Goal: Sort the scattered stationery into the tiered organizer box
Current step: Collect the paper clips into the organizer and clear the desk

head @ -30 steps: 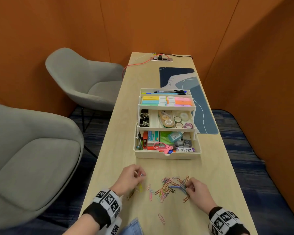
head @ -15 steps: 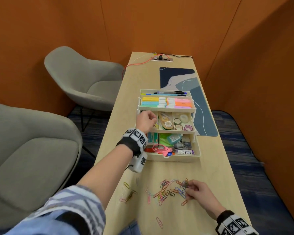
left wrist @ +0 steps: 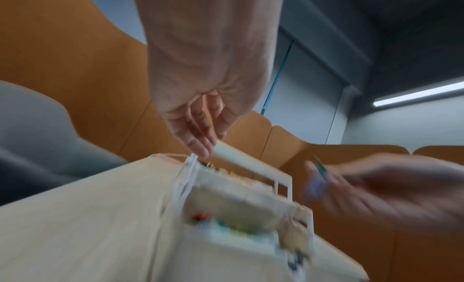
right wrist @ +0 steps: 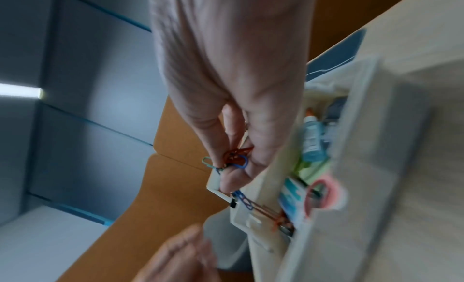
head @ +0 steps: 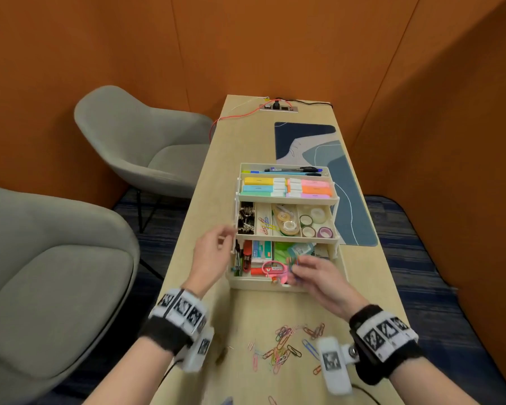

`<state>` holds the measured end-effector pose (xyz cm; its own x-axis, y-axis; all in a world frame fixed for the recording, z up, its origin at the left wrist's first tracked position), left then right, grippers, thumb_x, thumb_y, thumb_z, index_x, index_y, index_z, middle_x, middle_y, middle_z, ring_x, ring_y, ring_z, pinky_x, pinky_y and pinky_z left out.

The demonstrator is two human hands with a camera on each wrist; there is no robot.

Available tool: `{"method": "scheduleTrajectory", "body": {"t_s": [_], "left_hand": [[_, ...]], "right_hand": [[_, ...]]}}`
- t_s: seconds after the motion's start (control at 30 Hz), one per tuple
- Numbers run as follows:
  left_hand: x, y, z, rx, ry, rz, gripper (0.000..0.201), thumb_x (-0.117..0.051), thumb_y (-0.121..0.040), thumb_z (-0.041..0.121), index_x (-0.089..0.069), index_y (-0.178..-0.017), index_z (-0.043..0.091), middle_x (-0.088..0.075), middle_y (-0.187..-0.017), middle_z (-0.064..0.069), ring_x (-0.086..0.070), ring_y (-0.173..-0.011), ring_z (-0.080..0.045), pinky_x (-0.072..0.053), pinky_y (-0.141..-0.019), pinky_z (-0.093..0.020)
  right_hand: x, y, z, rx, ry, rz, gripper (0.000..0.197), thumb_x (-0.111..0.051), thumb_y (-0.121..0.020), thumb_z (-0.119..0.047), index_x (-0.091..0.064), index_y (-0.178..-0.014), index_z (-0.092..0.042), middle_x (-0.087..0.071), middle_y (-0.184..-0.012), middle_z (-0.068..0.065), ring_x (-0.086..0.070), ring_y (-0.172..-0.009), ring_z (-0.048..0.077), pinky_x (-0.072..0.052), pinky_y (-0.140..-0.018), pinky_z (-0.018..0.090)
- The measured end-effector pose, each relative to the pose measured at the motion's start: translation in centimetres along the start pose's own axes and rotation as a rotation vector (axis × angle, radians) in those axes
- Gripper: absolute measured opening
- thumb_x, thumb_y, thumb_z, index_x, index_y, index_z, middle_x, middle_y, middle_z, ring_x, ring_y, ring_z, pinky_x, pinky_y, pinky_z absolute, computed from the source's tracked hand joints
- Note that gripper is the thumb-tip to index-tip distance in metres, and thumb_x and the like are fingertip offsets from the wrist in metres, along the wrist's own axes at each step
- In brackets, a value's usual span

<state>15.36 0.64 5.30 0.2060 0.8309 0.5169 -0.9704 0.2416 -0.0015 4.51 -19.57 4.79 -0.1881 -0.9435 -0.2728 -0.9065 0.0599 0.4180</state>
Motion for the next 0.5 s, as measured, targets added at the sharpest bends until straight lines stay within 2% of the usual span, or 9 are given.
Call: {"method": "scheduleTrajectory", "body": {"t_s": [0.1,0.2,0.33,0.37,0.4,0.47,0.5], "left_hand": [[0.3,4.0,-3.2,0.03,-0.004,-0.019,0.021,-0.05,-0.095,0.009,-0.063,-0.108,0.02,-0.064,-0.1,0.01,-0.061,-0.089,-0.004,-0.05,-0.074,-0.019],[0.0,6.9,-6.2,0.07,-0.018,-0.042,0.021,-0.051,-0.094,0.008,-0.064,-0.106,0.019,-0.064,-0.1,0.009,-0.061,-0.088,-0.005,-0.05,-0.075,-0.02],[-0.3,8.5,-8.9,0.085,-0.024,-0.024,0.023,-0.052,-0.093,0.008,-0.065,-0.096,0.026,-0.065,-0.093,0.012,-0.063,-0.081,-0.006,-0.051,-0.071,-0.023],[-0.3,8.7,-9.2,0.094,-0.027,-0.029,0.023,-0.052,-0.093,0.009,-0.065,-0.095,0.027,-0.066,-0.092,0.011,-0.063,-0.08,-0.005,-0.051,-0.07,-0.022],[-0.4,8.8,-9.4,0.105,-0.031,-0.036,0.022,-0.052,-0.094,0.009,-0.065,-0.095,0.026,-0.066,-0.091,0.011,-0.064,-0.078,-0.005,-0.051,-0.068,-0.021],[-0.5,8.8,-9.4,0.116,-0.031,-0.051,0.022,-0.051,-0.094,0.009,-0.066,-0.095,0.026,-0.066,-0.09,0.01,-0.064,-0.076,-0.004,-0.05,-0.067,-0.02],[-0.6,8.8,-9.3,0.115,-0.033,-0.06,0.022,-0.052,-0.094,0.01,-0.066,-0.095,0.026,-0.066,-0.09,0.011,-0.064,-0.076,-0.004,-0.05,-0.067,-0.019]], "right_hand": [[-1.2,-3.8,-3.5,0.067,-0.034,0.048,0.014,-0.046,-0.092,0.006,-0.056,-0.099,0.001,-0.057,-0.09,0.009,-0.058,-0.081,0.017,-0.055,-0.077,0.027],[-2.5,-7.5,-5.7,0.143,-0.058,0.162,0.013,-0.044,-0.093,0.008,-0.055,-0.093,0.0,-0.056,-0.086,0.011,-0.058,-0.076,0.017,-0.056,-0.069,0.023],[-3.8,-11.2,-5.5,0.16,0.047,0.335,0.023,-0.044,-0.089,0.014,-0.052,-0.075,-0.003,-0.05,-0.073,0.01,-0.054,-0.066,0.017,-0.054,-0.056,0.015],[-3.8,-12.1,-5.0,0.142,0.091,0.358,0.021,-0.046,-0.088,0.014,-0.054,-0.078,-0.002,-0.051,-0.074,0.01,-0.055,-0.068,0.017,-0.055,-0.058,0.016],[-3.7,-12.8,-4.5,0.119,0.124,0.364,0.017,-0.048,-0.086,0.013,-0.058,-0.087,0.0,-0.053,-0.077,0.01,-0.058,-0.072,0.018,-0.057,-0.065,0.019],[-3.7,-14.0,-3.9,0.072,0.227,0.359,0.031,-0.055,-0.083,0.009,-0.058,-0.112,-0.001,-0.061,-0.088,0.011,-0.063,-0.087,0.022,-0.056,-0.086,0.034],[-3.7,-14.3,-3.8,0.056,0.294,0.353,0.038,-0.058,-0.081,0.005,-0.058,-0.119,-0.004,-0.063,-0.097,0.011,-0.064,-0.095,0.024,-0.053,-0.093,0.04]]}}
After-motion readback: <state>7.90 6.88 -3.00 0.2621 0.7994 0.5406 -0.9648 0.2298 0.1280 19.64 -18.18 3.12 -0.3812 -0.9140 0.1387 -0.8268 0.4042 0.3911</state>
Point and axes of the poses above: each hand's wrist, its own y-axis away from the middle knuckle, its own x-axis out of the back of the hand, z = x × y, the point moved 2 cm from there along -y, towards the middle knuckle
